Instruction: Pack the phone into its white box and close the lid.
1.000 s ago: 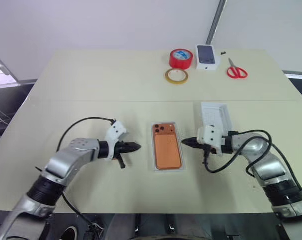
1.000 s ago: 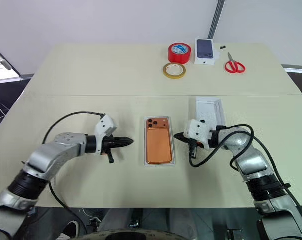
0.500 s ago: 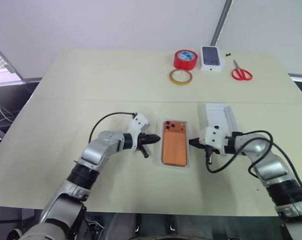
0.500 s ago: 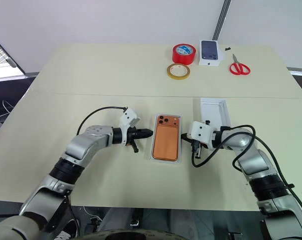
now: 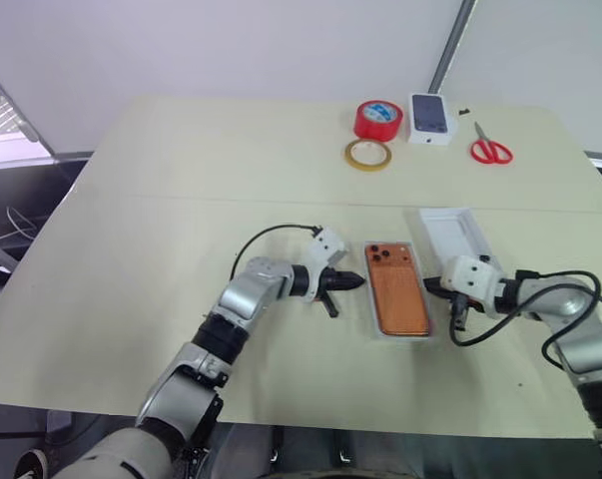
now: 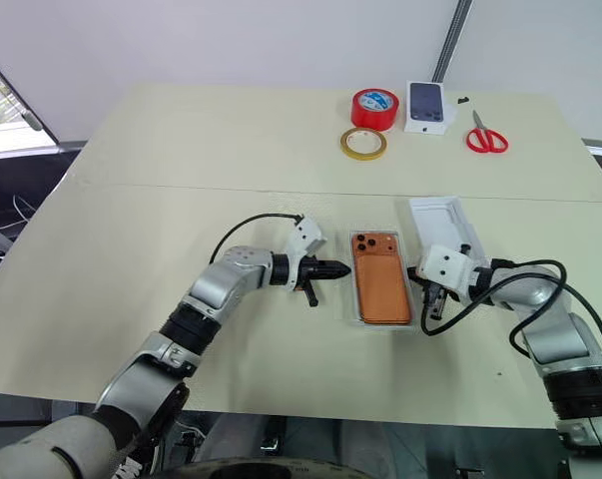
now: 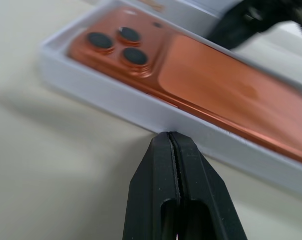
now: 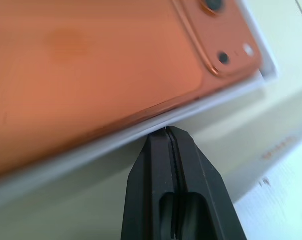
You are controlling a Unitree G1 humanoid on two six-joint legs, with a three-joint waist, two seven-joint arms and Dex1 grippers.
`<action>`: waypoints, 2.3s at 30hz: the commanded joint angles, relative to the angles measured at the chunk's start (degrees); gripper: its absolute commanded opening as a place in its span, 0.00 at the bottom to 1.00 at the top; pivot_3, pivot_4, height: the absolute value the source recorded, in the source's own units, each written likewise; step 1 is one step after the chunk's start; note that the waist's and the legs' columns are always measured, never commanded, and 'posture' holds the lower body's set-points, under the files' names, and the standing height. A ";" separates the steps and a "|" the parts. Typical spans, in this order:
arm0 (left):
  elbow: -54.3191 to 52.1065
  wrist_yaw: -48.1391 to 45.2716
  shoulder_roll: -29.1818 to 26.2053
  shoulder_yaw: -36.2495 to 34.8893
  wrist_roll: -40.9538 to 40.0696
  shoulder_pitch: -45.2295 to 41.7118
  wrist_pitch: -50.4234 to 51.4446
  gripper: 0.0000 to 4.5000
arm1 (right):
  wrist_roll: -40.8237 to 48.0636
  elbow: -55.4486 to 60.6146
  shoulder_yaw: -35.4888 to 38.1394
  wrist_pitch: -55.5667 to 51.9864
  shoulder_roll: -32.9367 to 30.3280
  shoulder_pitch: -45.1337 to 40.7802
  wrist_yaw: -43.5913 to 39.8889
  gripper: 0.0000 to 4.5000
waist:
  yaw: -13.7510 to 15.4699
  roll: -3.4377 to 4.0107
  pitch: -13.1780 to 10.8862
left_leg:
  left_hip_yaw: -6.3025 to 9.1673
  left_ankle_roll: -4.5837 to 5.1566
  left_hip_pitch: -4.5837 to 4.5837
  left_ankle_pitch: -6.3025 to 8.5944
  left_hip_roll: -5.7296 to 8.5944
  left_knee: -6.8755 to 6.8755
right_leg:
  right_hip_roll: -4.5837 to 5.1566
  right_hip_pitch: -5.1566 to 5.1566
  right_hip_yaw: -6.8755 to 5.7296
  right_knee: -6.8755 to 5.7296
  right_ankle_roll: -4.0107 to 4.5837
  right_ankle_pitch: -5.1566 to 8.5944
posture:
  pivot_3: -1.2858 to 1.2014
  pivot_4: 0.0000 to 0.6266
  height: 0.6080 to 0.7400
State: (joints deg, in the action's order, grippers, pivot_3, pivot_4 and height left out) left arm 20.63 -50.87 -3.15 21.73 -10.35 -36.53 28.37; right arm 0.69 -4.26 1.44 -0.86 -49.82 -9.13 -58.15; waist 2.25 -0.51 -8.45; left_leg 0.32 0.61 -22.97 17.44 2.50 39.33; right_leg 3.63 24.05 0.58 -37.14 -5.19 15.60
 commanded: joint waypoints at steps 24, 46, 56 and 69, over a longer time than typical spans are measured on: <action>0.83 -0.48 0.64 -1.01 2.43 -0.51 -5.35 0.01 | 1.30 3.72 -0.21 -0.13 -1.22 1.37 -2.27 0.00 | -0.29 0.00 0.00 | -0.02 0.14 0.22 0.08 -0.07 -0.07 | -0.04 -0.08 0.01 -0.06 0.00 0.00 | 0.52 0.24 1.00; -13.49 -10.70 -17.29 -12.22 -4.68 5.65 -15.58 0.96 | 10.73 11.54 8.27 -27.76 0.16 -3.98 11.38 0.87 | -1.54 0.05 -0.01 | -0.02 0.12 0.19 0.09 -0.16 -0.15 | -0.04 -0.02 0.03 -0.08 0.00 0.00 | 0.52 0.24 1.00; -21.03 -19.28 -25.30 -17.91 -11.83 13.57 -21.03 1.00 | 12.35 14.12 3.95 -48.32 -1.19 -11.44 13.63 0.99 | -1.76 0.11 -0.02 | -0.02 0.17 0.05 0.11 -0.18 -0.17 | -0.02 0.17 0.03 -0.09 0.01 0.00 | 0.52 0.24 1.00; -24.35 -18.31 -27.72 -19.65 -11.75 20.34 -28.19 1.00 | 13.50 18.89 -2.72 -64.26 -5.78 -12.52 13.56 0.99 | -1.64 0.13 -0.02 | -0.02 0.22 -0.09 0.14 -0.18 -0.19 | 0.01 0.29 0.02 -0.07 0.01 0.00 | 0.52 0.24 1.00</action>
State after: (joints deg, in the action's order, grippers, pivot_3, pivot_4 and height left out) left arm -1.54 -70.00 -30.90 3.30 -21.92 -16.68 1.70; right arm 13.88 11.57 -1.74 -64.00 -54.24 -21.26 -45.08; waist 0.60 -0.39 -8.47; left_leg 0.29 0.83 -23.07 17.58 2.32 39.14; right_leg 3.64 24.36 0.61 -37.21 -5.18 15.60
